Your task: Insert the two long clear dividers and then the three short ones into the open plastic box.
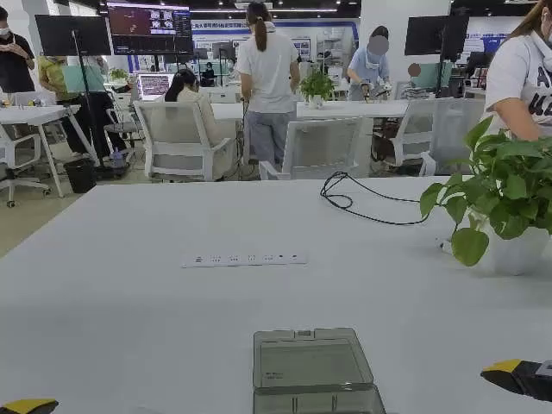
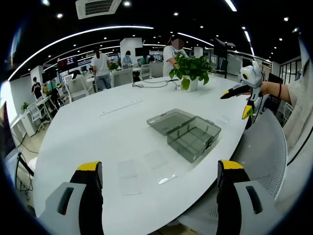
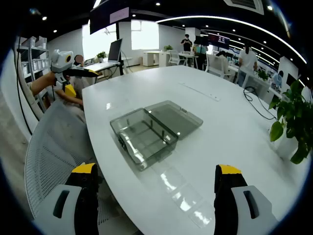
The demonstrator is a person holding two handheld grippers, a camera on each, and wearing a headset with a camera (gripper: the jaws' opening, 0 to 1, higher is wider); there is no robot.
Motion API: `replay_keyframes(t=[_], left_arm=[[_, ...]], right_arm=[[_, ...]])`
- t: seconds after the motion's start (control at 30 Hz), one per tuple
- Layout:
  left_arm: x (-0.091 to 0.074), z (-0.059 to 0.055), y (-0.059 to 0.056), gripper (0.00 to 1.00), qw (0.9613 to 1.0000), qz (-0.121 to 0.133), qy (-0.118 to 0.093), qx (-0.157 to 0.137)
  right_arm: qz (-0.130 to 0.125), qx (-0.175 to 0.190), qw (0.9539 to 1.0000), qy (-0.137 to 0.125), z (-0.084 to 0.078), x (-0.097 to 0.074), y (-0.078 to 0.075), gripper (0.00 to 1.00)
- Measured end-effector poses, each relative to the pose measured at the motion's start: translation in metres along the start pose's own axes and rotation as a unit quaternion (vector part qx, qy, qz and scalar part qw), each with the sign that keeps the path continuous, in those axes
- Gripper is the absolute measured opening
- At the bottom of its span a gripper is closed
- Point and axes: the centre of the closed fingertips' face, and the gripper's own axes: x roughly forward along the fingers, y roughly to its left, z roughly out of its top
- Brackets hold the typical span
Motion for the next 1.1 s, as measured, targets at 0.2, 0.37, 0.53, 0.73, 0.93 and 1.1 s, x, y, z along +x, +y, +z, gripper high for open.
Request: replay_keyframes(t=[0.2,0.37,0.53,0.73,0.93,1.1], left_arm=[[-0.0004,0.0003,-0.0008,0.99,1.0,0.0,0.001,0.002],[-0.0007,-0.0006,-0.0014,0.98,1.0,0.0,0.004,0.003],[-0.0003,0.0002,-0.0032,0.98,1.0,-0.002,0.003,0.004],[0.0004,0.0001,-0.0045,0.97,1.0,-0.006,0.004,0.005],[0.0003,-0.0006,-0.0055,0.97,0.9999,-0.009,0.006,0.007],[0.0006,-0.0004,-0.0074,0.96,0.9999,-0.014,0.004,0.007]], right_arm=[[-0.001,-0.002,1.0,0.0,0.0001,0.0008,-0.0003,1.0],[-0.004,-0.002,1.0,0.0,-0.0001,0.0004,-0.0013,1.0],[-0.004,-0.002,1.0,0.001,-0.0013,-0.0003,-0.0013,1.0],[-0.006,0.0,1.0,0.0,-0.0011,-0.0004,-0.002,1.0],[-0.006,0.002,1.0,-0.001,-0.0024,0.0005,-0.0033,1.0],[-0.003,0.002,1.0,0.002,-0.0032,0.0009,-0.0012,1.0]])
